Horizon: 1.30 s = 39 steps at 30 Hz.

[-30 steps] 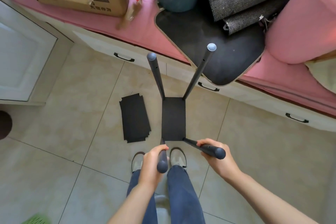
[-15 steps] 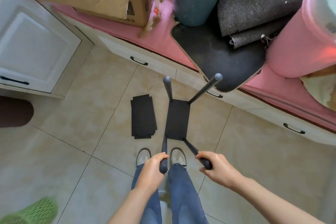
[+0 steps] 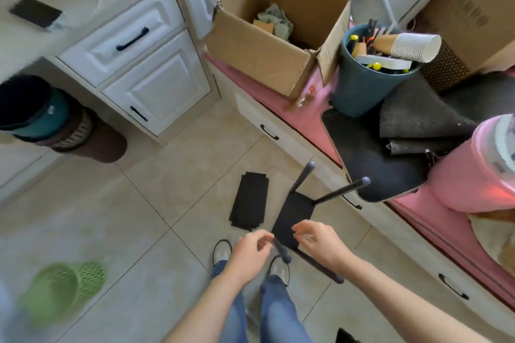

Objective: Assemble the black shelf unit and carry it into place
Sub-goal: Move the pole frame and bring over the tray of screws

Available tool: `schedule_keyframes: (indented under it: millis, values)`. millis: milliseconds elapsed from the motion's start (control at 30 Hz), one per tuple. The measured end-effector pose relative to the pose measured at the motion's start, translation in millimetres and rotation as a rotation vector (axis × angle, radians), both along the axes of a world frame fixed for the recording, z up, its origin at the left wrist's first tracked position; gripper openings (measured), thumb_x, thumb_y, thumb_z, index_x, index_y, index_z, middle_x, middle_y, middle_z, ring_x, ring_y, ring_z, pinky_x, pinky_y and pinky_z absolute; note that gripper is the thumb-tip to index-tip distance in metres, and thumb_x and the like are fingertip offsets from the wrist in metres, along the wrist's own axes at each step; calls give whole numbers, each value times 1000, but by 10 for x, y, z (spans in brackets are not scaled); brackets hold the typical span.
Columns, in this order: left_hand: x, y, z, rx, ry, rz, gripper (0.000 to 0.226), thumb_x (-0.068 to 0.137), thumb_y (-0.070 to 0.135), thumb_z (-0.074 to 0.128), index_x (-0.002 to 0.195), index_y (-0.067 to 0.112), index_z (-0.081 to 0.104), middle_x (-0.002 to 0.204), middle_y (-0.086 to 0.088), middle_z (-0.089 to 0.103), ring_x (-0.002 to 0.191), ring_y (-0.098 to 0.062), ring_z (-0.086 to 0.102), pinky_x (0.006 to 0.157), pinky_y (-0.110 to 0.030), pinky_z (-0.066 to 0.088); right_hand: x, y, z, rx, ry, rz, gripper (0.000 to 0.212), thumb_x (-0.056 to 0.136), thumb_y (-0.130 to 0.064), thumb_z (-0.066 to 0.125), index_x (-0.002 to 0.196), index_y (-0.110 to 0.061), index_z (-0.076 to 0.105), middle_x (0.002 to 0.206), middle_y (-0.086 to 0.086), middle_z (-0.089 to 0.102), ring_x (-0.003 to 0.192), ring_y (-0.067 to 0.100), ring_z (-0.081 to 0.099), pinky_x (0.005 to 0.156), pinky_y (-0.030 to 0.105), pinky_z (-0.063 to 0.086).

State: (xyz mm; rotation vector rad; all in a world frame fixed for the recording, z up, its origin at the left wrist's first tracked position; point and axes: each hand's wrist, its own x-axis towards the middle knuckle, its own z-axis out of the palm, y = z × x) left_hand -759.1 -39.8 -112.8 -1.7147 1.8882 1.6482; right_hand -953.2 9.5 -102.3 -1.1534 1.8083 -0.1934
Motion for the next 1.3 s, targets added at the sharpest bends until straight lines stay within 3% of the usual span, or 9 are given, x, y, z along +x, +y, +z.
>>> schedule_keyframes:
  millis: [133,300,467,633,767,1000,1200,1300]
  values:
    - [486,-80,280,-4,45,175,25,95,9,59,99,33,63,82,16,69,81,-4,64,70,-4,42,438,-260,159,-28,-11,81,25,99,-20,51,120,-17,67,115,-5,70,107,8,64,84,12,44]
    - [1342,-113,512,-31,98,453,27,97,2,55,97,27,66,80,5,72,72,-5,66,71,-14,50,1175,-625,358,-27,-18,239,24,98,-21,54,120,-19,65,114,-6,69,108,11,64,93,24,50]
    - [2416,-235,687,-69,111,705,30,97,-4,55,93,23,68,77,-1,73,61,1,66,68,-17,53,2151,-1113,593,-24,-41,345,24,99,-26,53,120,-19,63,106,-7,68,99,8,65,83,16,50]
    - [3652,-509,884,-157,102,897,26,97,-5,54,95,18,68,79,-6,73,71,-22,67,70,-24,53,3347,-1780,917,-94,-74,452,26,100,-24,53,123,-17,62,115,-3,69,110,12,62,91,20,46]
    - [4478,-669,1062,-250,88,1024,25,98,-2,53,96,18,68,80,-5,73,70,-21,67,73,-33,53,4216,-2132,1146,-118,-116,505,23,99,-22,54,120,-18,63,110,-3,71,107,14,62,92,27,49]
    - [5414,-896,1326,-371,127,1259,28,99,2,54,95,26,68,76,0,73,66,-12,69,65,-22,52,5334,-2602,1467,-152,-176,592,21,99,-22,54,118,-20,64,105,-9,71,101,11,64,81,21,47]
    - [5919,-1273,1494,-386,192,1407,25,99,1,53,99,20,69,80,-5,73,69,-18,68,68,-25,53,6061,-3096,1629,-143,-234,616,17,99,-20,52,111,-24,63,102,-10,71,104,9,62,87,23,49]
    - [6164,-1567,1572,-417,200,1441,24,98,0,53,101,18,69,82,-7,74,68,-18,68,68,-28,55,6385,-3443,1668,-144,-270,577,16,98,-19,52,108,-24,63,100,-9,72,102,11,63,92,31,52]
